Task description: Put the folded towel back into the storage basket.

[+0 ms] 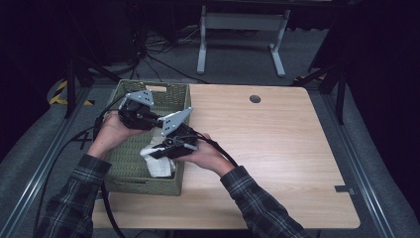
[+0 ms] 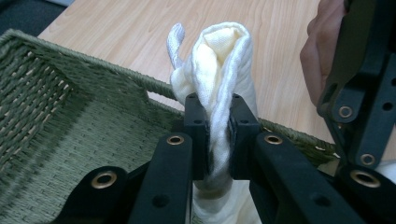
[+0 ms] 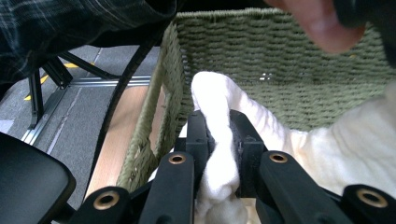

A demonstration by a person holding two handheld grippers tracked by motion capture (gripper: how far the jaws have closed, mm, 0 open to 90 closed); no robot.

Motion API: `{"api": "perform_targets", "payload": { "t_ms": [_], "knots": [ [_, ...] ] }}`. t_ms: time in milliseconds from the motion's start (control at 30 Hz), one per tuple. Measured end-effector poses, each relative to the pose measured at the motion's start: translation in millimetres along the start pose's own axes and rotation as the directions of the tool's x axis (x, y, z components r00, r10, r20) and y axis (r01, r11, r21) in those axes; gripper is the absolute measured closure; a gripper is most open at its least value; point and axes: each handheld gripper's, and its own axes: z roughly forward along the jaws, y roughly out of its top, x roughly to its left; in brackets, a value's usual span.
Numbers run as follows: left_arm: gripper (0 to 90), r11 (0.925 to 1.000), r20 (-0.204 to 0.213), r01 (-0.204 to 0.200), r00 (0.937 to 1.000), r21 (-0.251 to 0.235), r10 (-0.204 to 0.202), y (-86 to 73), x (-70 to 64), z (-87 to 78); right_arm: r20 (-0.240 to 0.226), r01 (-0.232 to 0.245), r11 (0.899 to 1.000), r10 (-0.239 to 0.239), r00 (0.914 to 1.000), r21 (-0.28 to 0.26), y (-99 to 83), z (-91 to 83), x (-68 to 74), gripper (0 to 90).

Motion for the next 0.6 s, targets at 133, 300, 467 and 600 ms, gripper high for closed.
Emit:
{"api": "perform_targets", "payload": {
  "t_ms": [133,300,467,600],
  "knots": [
    [81.7,0.9999,0.006,0.001,1.0000,0.017,-0.001,-0.4,-0.1,4.1,-0.005,-0.008,1.000,0.008,1.0000,0.016,-5.9,2.5,1.0,69.0],
    [81.7,0.9994,0.006,0.010,0.9999,0.032,-0.010,-0.6,3.7,9.8,0.024,-0.011,1.000,0.010,0.9996,0.020,-4.9,-3.2,0.0,57.4],
    [81.7,0.9988,-0.013,0.033,0.9994,0.037,-0.033,-1.8,6.6,13.9,0.056,-0.017,1.000,0.016,0.9983,0.017,-5.4,-17.9,-4.0,54.4],
    [81.7,0.9960,-0.054,0.083,0.9952,0.033,-0.082,-3.0,12.8,14.1,0.067,-0.023,1.000,0.022,0.9975,0.020,-7.5,-25.5,-5.5,52.9]
  ]
}}
